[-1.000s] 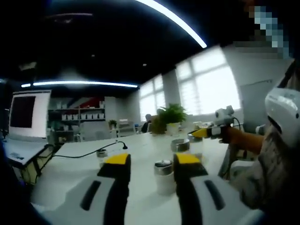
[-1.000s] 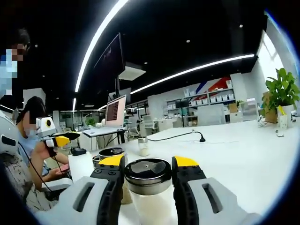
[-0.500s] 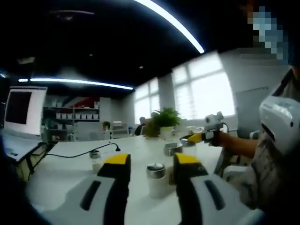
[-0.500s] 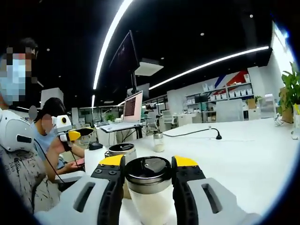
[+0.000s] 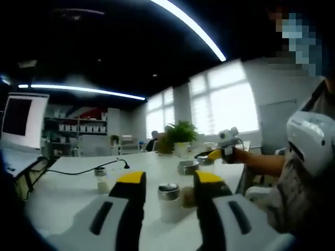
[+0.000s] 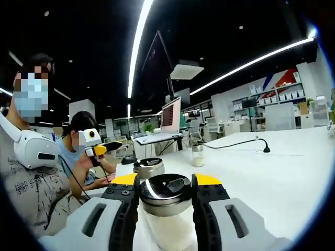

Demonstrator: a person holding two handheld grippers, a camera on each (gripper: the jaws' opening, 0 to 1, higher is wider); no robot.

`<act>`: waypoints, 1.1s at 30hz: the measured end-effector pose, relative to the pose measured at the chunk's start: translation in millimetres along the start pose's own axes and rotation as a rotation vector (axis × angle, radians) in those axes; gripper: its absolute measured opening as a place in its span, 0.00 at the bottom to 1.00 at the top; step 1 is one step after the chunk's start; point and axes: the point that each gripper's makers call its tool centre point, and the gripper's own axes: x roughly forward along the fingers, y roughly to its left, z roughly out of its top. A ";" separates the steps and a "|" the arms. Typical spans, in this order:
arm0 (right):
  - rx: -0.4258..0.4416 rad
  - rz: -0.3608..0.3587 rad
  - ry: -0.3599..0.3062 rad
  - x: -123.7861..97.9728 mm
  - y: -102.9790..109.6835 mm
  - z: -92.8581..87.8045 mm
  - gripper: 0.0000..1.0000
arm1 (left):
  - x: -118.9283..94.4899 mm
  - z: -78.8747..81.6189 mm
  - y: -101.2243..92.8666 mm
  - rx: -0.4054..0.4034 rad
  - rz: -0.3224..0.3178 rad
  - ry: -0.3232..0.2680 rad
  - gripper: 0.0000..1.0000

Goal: Rotate the seasoning bottle until the label or dispensing opening points toward the visible target arrow and the bottle remains upright within the marked orientation range

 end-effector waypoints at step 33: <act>-0.072 -0.383 -0.078 -5.1 1.3 9.7 0.48 | -1.2 -0.7 3.3 0.000 0.026 -0.004 0.38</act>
